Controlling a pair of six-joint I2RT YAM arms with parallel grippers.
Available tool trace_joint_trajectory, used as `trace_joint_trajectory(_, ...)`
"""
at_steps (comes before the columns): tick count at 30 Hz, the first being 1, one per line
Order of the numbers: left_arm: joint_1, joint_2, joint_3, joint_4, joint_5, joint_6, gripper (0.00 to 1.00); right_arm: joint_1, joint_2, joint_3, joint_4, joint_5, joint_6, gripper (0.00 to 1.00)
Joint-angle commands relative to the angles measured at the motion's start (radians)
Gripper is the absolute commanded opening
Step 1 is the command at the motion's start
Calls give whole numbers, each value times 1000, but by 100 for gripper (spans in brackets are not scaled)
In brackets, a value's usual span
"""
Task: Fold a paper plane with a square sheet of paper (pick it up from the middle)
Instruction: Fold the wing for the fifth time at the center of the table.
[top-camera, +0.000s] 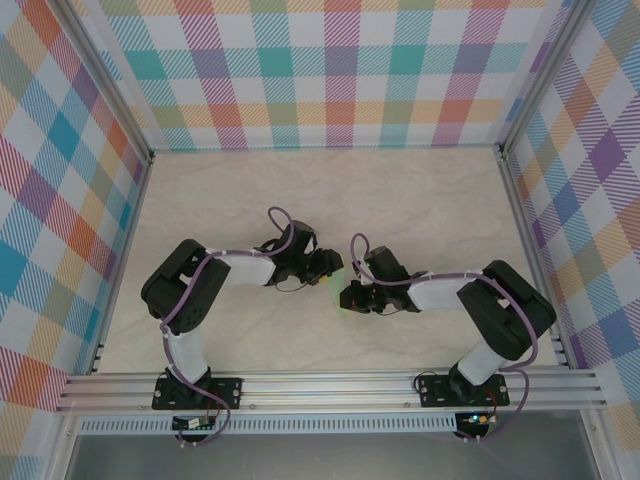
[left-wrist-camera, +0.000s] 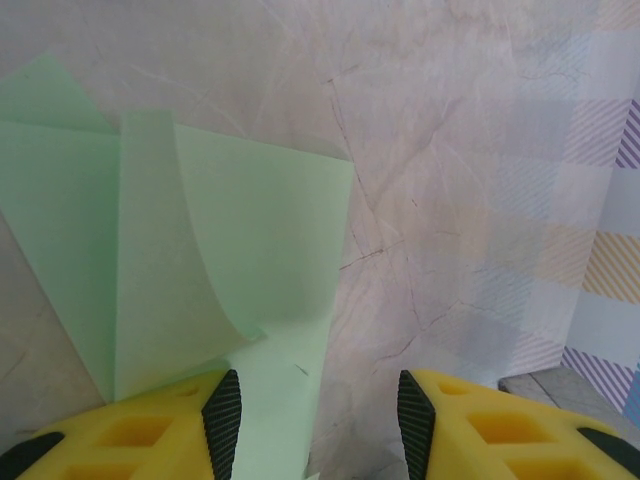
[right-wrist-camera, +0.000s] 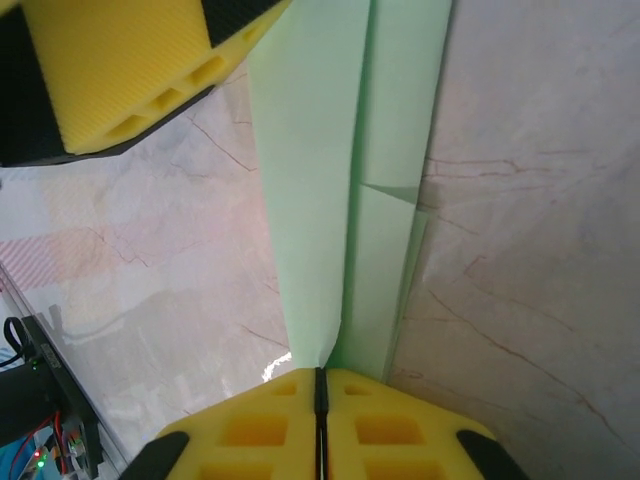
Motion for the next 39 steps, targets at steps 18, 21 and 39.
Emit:
trace_joint_trajectory(18,-20,40,12,-100,2,18,48,44,-41,-22,-130,53,-49,8)
trace_joint_trajectory(21,-21,42,13,-102,1,19,48,44,-22,-27,-133,42,-51,5)
trace_joint_trajectory(39,-22,49,17,-113,4,19,48,50,-30,-11,-182,17,-23,6)
